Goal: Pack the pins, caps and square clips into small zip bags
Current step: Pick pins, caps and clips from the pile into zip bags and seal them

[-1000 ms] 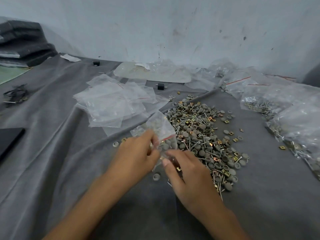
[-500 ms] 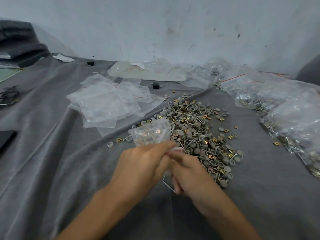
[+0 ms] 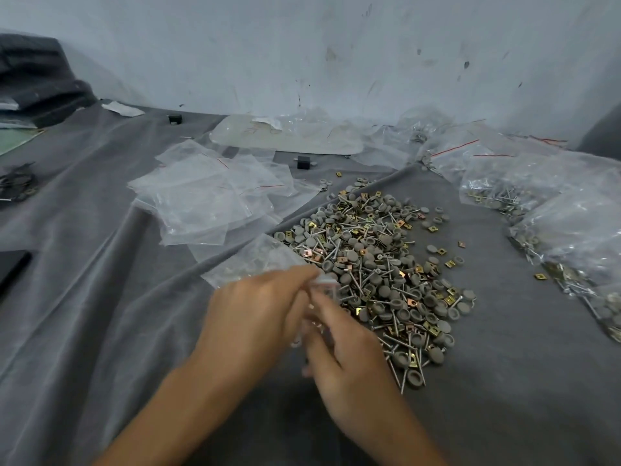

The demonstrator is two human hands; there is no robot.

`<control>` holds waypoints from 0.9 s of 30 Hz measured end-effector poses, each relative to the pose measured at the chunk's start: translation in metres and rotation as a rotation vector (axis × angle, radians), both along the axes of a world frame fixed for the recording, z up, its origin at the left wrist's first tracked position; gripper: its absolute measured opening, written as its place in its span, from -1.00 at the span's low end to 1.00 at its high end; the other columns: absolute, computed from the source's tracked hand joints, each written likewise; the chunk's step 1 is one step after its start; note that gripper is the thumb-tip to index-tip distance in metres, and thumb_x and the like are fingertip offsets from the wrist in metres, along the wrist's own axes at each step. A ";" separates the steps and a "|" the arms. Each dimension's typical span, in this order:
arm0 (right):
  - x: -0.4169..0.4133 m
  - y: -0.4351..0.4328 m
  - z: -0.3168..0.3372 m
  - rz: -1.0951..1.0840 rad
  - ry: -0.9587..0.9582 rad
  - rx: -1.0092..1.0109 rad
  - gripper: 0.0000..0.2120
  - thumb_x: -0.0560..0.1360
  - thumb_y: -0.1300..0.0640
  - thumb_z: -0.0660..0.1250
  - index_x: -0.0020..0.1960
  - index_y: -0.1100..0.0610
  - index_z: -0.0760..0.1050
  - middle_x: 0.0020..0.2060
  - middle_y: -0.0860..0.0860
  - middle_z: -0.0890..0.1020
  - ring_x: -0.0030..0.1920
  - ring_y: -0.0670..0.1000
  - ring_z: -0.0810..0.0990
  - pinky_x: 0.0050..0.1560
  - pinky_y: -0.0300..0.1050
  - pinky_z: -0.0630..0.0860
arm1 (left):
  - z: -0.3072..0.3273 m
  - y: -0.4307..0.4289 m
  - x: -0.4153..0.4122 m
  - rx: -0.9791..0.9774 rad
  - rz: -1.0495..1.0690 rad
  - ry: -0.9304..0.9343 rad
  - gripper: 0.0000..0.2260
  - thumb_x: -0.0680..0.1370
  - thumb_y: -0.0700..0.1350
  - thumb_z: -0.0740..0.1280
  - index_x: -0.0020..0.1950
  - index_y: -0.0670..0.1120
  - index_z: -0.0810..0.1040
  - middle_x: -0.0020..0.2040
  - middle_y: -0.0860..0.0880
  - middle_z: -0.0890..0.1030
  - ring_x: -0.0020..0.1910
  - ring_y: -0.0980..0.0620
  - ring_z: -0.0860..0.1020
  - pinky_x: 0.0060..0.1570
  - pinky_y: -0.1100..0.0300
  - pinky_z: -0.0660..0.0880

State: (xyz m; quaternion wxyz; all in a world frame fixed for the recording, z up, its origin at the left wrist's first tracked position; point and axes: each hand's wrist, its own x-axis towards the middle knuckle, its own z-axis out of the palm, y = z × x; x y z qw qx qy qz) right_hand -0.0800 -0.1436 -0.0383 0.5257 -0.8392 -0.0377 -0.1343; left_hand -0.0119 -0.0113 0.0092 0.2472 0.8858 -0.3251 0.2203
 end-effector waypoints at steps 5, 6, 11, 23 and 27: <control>0.007 -0.014 0.005 -0.169 -0.275 -0.299 -0.78 0.56 0.20 0.34 0.14 0.03 0.67 0.08 -0.16 0.66 0.14 -0.19 0.57 0.12 -0.29 0.50 | 0.001 0.023 0.028 -0.104 0.294 -0.072 -0.66 0.52 -0.06 0.20 0.14 0.04 0.72 -0.12 -0.10 0.75 -0.23 -0.21 0.70 -0.29 0.02 0.58; 0.013 -0.023 0.009 -0.218 -0.266 -0.358 -0.81 0.57 0.19 0.35 0.13 0.03 0.67 0.04 -0.14 0.66 0.10 -0.15 0.56 0.10 -0.28 0.47 | 0.000 0.026 0.033 -0.106 0.342 -0.075 -0.69 0.52 -0.11 0.24 0.14 0.03 0.72 -0.17 -0.12 0.74 -0.28 -0.23 0.68 -0.33 0.04 0.54; 0.042 -0.070 0.023 -0.377 0.012 -0.672 -0.62 0.57 -0.06 0.35 0.37 -0.04 0.50 0.30 -0.06 0.46 0.27 0.04 0.38 0.30 0.03 0.42 | -0.010 0.018 0.041 -0.020 0.302 0.051 -0.76 0.55 -0.21 0.38 0.18 -0.02 0.70 -0.21 -0.20 0.72 -0.22 -0.33 0.66 -0.30 -0.02 0.51; 0.059 -0.075 0.014 -0.261 0.154 -0.764 -0.70 0.55 -0.21 0.33 0.22 -0.11 0.48 0.18 -0.08 0.44 0.22 0.03 0.41 0.27 0.02 0.42 | -0.019 0.013 0.044 -0.071 0.236 0.088 -0.75 0.58 -0.09 0.31 0.20 0.07 0.69 -0.19 -0.02 0.73 -0.16 -0.15 0.67 -0.29 0.13 0.31; 0.061 -0.074 0.018 -0.234 0.170 -0.687 -0.83 0.56 -0.13 0.36 0.09 -0.09 0.52 0.10 -0.11 0.44 0.17 0.00 0.44 0.23 0.08 0.47 | -0.023 0.013 0.045 -0.036 0.182 0.204 -0.74 0.61 -0.05 0.29 0.27 0.13 0.63 -0.20 0.04 0.70 -0.15 -0.06 0.65 -0.23 0.09 0.49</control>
